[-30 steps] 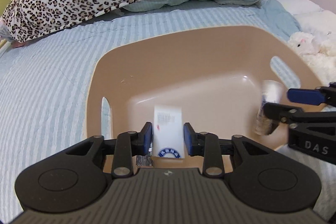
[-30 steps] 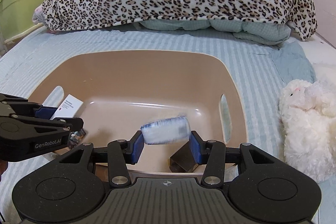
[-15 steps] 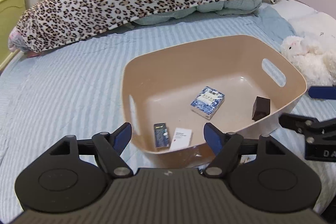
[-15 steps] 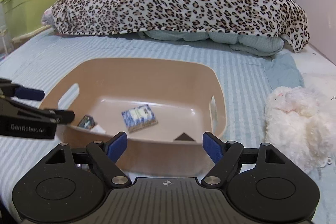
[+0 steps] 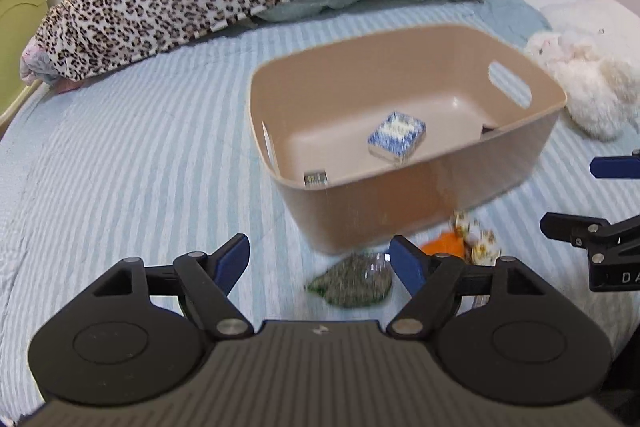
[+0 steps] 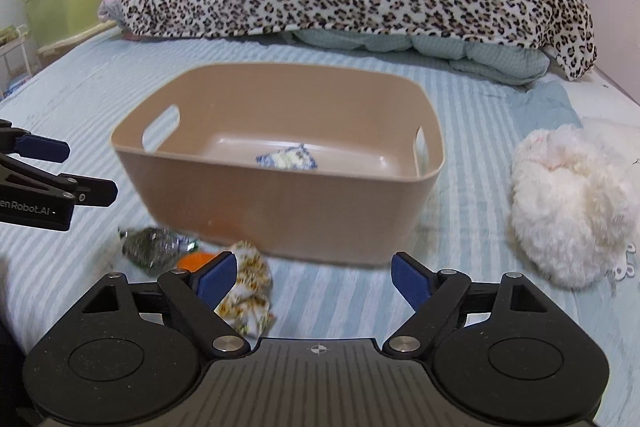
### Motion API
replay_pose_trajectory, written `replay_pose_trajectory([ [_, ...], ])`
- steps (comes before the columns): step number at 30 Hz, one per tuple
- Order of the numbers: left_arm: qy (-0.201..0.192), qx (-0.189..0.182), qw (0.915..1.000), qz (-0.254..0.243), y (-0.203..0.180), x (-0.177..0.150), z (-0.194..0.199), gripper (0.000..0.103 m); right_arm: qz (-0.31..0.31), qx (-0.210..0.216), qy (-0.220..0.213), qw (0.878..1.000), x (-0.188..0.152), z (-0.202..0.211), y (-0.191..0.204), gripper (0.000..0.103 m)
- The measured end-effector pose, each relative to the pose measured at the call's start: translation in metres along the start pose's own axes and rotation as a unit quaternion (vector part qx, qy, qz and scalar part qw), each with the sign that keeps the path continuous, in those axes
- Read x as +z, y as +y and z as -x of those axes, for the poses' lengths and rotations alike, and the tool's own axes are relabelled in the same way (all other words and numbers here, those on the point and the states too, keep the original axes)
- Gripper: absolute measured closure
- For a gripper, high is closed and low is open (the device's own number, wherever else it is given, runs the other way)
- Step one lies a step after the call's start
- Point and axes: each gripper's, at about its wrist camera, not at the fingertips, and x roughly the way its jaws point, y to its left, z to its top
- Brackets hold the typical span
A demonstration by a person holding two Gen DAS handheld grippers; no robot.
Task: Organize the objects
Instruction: 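Carry both items over the basket and open both tools to release them, then grasp the green herb bag with left tool while right tool grasps scrunchie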
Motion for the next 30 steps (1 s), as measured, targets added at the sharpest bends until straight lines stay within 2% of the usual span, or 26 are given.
replay_pose_trajectory([
  [7,0.036,-0.007,0.9991,-0.02,-0.001,-0.019,-0.023,0.025,0.009,0.013,0.037,0.999,-0.015,-0.016,0.009,0.017],
  [17,0.078,-0.032,0.9963,-0.019,0.002,-0.033,-0.065,0.025,0.02,0.041,0.083,0.996,-0.028,-0.047,0.022,0.017],
  [24,0.089,-0.061,0.9942,-0.001,0.007,-0.037,-0.087,0.023,0.01,0.07,0.095,0.993,-0.029,-0.064,0.026,0.018],
  [30,0.061,-0.087,0.9942,0.018,0.009,-0.032,-0.087,0.023,-0.004,0.088,0.093,0.992,-0.027,-0.073,0.026,0.027],
])
